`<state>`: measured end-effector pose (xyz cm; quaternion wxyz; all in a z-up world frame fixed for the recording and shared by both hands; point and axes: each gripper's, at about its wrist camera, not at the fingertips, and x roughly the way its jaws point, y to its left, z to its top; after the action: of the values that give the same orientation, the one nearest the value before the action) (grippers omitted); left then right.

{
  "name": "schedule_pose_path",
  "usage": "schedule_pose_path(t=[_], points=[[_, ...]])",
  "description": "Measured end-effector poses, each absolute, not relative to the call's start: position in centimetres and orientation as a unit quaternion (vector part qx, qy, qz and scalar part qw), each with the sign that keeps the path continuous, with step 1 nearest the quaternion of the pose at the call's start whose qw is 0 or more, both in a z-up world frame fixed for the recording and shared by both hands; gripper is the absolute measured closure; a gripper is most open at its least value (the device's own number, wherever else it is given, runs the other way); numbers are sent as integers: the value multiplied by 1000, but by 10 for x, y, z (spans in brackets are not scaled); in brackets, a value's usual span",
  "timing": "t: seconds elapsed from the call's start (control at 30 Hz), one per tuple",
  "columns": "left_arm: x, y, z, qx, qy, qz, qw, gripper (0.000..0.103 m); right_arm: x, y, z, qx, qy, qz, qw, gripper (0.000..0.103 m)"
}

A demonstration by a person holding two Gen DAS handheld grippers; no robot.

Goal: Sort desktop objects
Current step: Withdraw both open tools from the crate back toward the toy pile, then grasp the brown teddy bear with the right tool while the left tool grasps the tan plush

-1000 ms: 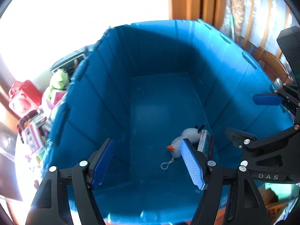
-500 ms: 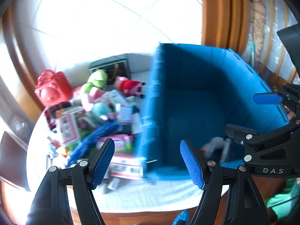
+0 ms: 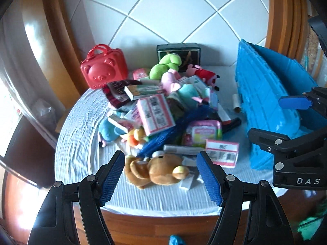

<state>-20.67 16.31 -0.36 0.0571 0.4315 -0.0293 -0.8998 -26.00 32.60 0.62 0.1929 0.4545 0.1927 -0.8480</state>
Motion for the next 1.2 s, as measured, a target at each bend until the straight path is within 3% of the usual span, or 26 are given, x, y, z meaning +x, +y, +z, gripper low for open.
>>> schedule_pose_path(t=[0.27,0.63,0.9,1.07,1.17,1.2], points=[[-201,91,-56,464,0,-883,78,30,-261,257,-48,496,163,-825,218,18],[-237,86,-138,505,18,-858,88,30,-296,274,-147,554,94,-804,195,18],[-255,81,-184,535,27,-837,108,30,-312,293,-179,560,44,-801,208,18],[-258,63,-185,528,37,-840,120,32,-315,277,-184,558,20,-794,241,18],[-267,55,-172,509,36,-852,121,32,-315,263,-187,564,16,-788,247,34],[-273,53,-171,504,31,-855,120,32,-315,258,-189,566,10,-786,247,35]])
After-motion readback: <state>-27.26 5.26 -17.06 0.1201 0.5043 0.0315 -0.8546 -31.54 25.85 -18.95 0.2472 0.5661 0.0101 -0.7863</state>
